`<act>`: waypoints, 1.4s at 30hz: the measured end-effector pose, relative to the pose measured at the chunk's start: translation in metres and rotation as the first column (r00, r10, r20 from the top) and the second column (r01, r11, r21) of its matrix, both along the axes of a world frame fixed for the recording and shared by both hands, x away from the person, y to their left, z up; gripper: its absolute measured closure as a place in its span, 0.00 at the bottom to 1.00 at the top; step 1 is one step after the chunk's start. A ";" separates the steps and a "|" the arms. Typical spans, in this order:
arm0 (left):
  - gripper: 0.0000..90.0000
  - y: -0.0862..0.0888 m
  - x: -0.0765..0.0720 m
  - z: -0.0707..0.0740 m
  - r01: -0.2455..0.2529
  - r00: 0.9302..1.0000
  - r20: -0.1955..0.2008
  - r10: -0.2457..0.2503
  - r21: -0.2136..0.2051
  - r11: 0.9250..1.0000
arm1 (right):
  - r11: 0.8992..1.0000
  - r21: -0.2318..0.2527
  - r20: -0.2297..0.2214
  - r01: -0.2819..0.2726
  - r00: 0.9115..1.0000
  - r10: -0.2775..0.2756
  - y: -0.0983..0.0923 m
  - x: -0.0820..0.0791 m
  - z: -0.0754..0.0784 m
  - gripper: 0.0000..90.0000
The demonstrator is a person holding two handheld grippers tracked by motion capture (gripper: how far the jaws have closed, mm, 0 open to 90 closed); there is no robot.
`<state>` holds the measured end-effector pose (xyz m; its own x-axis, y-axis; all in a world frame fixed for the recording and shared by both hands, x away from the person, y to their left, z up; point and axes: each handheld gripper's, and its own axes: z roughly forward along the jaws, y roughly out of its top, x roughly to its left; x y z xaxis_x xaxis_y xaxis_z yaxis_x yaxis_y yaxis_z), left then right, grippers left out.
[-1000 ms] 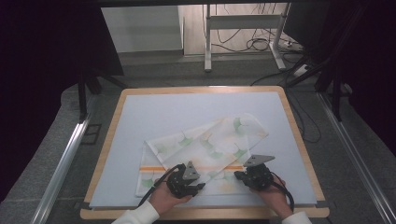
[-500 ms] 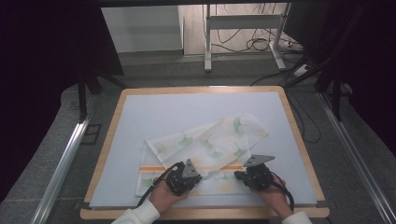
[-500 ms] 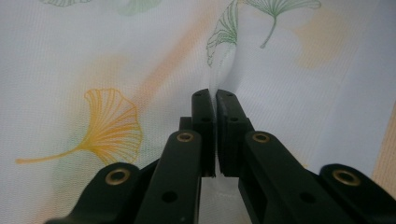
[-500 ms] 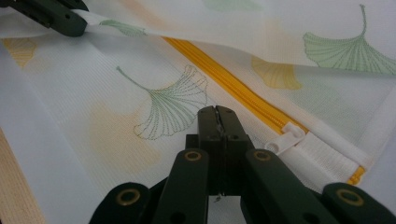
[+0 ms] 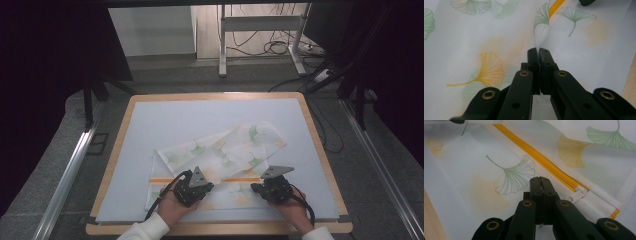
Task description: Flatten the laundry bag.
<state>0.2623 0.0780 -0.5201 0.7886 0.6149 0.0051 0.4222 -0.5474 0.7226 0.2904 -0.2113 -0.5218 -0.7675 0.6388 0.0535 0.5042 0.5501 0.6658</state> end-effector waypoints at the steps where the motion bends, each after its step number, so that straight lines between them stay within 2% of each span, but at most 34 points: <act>1: 0.99 0.001 0.000 0.001 -0.006 1.000 0.001 0.006 -0.004 1.000 | 1.000 0.000 0.000 0.000 1.000 0.000 0.000 0.000 0.000 0.99; 8: 0.99 0.008 0.003 0.006 -0.021 1.000 0.008 0.021 -0.040 0.999 | 1.000 0.002 -0.003 -0.001 1.000 0.001 0.000 0.000 0.000 0.99; 19: 0.99 0.018 0.011 0.013 -0.050 0.998 0.037 0.052 -0.063 0.997 | 1.000 0.005 -0.006 0.000 1.000 0.000 0.000 0.001 0.000 0.99; 42: 0.99 0.029 0.026 0.017 -0.103 0.991 0.074 0.108 -0.068 0.992 | 1.000 0.005 -0.005 -0.003 1.000 0.003 -0.001 0.001 0.000 0.99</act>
